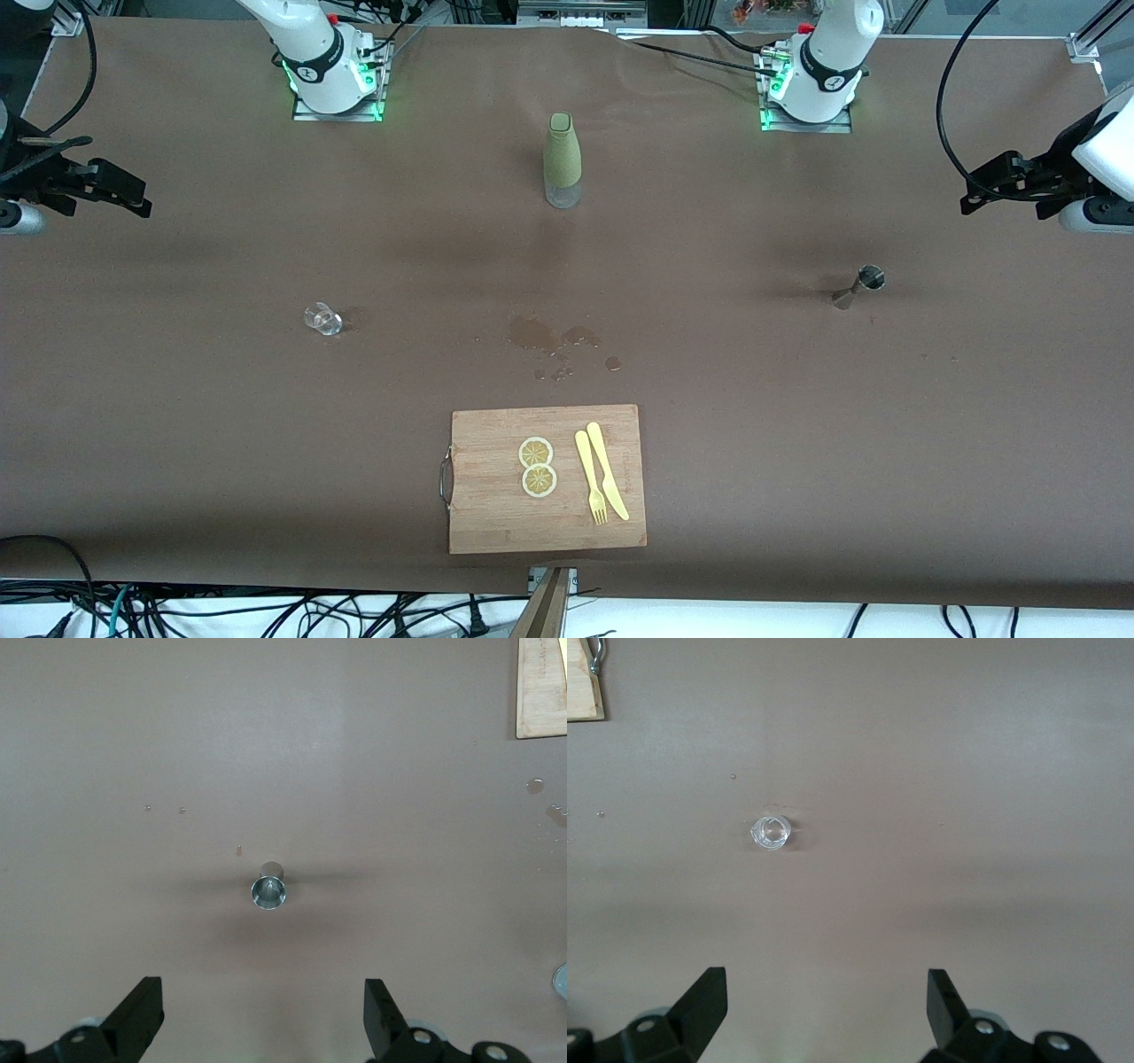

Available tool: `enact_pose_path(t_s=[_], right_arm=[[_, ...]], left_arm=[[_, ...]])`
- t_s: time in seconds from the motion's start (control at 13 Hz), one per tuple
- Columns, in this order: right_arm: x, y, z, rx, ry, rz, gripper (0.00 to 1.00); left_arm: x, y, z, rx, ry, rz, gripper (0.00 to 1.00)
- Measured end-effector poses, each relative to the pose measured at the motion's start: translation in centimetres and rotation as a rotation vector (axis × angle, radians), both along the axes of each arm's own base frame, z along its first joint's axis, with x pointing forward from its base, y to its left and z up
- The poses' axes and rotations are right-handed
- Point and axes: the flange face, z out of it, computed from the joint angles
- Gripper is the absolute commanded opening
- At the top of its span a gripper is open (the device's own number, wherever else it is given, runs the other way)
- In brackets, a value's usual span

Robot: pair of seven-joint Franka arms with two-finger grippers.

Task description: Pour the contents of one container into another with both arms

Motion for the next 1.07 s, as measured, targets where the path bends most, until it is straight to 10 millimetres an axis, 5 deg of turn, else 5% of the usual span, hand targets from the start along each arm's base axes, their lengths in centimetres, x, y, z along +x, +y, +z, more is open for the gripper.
enact_pose_path(t_s=[0.84, 1.07], right_arm=[[-0.1, 0.0, 0.0, 0.0, 0.005, -0.001, 1.0], [-0.1, -0.4, -0.4, 0.001, 0.02, -0.01, 1.0]], left_arm=[[0.1, 0.5, -0.3, -0.041, 0.01, 0.017, 1.0], [0.0, 2.5, -0.3, -0.043, 0.007, -0.023, 1.0]])
